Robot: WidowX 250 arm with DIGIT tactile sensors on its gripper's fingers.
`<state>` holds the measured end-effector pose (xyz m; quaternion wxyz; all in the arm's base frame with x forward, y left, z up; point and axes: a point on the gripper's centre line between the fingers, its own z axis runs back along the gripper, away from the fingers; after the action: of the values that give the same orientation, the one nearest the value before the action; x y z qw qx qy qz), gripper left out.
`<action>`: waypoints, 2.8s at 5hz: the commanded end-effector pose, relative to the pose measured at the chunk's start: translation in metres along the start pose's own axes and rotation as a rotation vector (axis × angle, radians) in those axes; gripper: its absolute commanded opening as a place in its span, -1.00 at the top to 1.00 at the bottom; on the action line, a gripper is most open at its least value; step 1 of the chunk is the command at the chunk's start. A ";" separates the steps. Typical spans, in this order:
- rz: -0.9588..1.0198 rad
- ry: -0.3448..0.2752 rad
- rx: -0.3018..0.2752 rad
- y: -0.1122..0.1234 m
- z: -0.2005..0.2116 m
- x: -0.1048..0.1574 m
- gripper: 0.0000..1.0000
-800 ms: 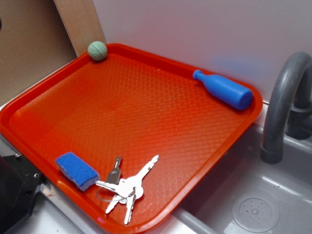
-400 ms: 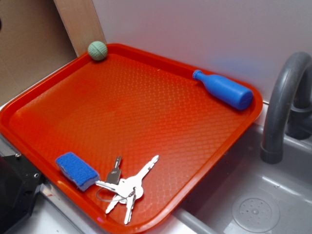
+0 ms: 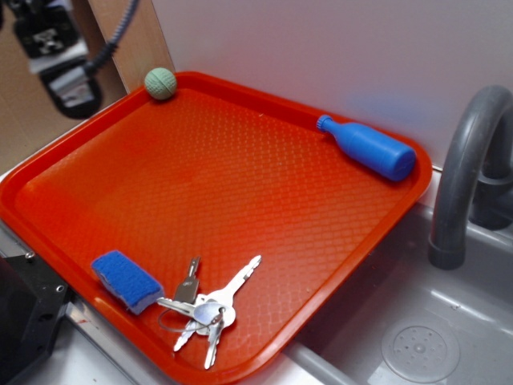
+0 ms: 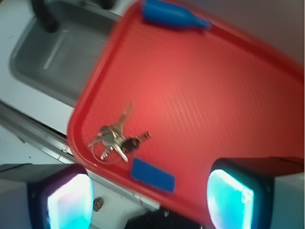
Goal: Grab the silver keys.
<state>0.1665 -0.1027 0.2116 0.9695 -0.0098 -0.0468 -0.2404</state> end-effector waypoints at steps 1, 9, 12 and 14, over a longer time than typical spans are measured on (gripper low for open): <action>-0.405 0.110 0.031 -0.061 -0.038 0.002 -1.00; -0.753 0.385 0.255 -0.076 -0.152 -0.059 -1.00; -0.771 0.222 0.251 -0.065 -0.157 -0.041 -1.00; -0.766 0.247 0.221 -0.063 -0.171 -0.037 -1.00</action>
<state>0.1267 -0.1562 0.0397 0.7974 0.1497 0.0513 -0.5823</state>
